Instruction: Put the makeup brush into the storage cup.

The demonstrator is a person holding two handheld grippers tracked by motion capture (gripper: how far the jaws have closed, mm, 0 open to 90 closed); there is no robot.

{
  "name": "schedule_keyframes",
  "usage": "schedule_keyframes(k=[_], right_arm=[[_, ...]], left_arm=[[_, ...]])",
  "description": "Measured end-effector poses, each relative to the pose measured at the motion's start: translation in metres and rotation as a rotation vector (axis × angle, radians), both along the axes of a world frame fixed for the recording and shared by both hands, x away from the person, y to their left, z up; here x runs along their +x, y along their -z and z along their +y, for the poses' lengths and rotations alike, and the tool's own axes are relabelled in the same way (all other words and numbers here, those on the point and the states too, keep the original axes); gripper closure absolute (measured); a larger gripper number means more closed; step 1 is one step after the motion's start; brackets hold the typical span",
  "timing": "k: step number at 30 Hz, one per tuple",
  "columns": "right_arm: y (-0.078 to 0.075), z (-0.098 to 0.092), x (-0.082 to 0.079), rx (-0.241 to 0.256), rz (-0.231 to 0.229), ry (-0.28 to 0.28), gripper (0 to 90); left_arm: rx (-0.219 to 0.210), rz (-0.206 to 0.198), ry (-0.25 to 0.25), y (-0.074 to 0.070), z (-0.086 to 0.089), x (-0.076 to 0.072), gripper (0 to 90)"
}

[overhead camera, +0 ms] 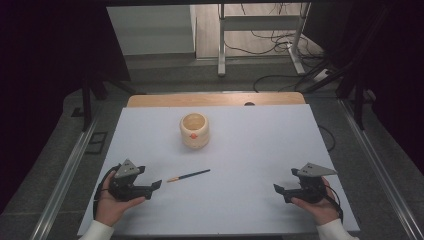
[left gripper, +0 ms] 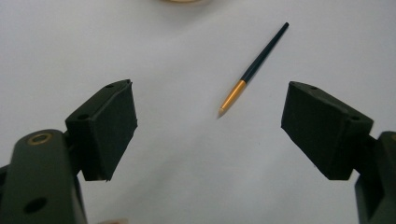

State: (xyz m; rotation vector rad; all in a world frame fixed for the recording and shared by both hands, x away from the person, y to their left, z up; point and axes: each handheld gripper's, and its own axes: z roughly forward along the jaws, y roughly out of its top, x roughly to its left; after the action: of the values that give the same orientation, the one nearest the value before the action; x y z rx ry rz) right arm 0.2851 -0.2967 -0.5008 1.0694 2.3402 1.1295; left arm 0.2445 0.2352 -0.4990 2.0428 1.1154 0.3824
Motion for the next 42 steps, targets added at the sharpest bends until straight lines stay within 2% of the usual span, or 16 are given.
schedule_keyframes(k=[21,42], right_arm=[[0.001,0.001,0.000,-0.005,0.008,-0.006,11.0],[0.002,0.003,0.000,-0.012,0.012,-0.010,11.0]], left_arm=[[0.073,0.018,0.078,-0.010,-0.012,0.014,18.4],[0.126,0.049,0.132,-0.009,-0.034,0.032,18.6]])
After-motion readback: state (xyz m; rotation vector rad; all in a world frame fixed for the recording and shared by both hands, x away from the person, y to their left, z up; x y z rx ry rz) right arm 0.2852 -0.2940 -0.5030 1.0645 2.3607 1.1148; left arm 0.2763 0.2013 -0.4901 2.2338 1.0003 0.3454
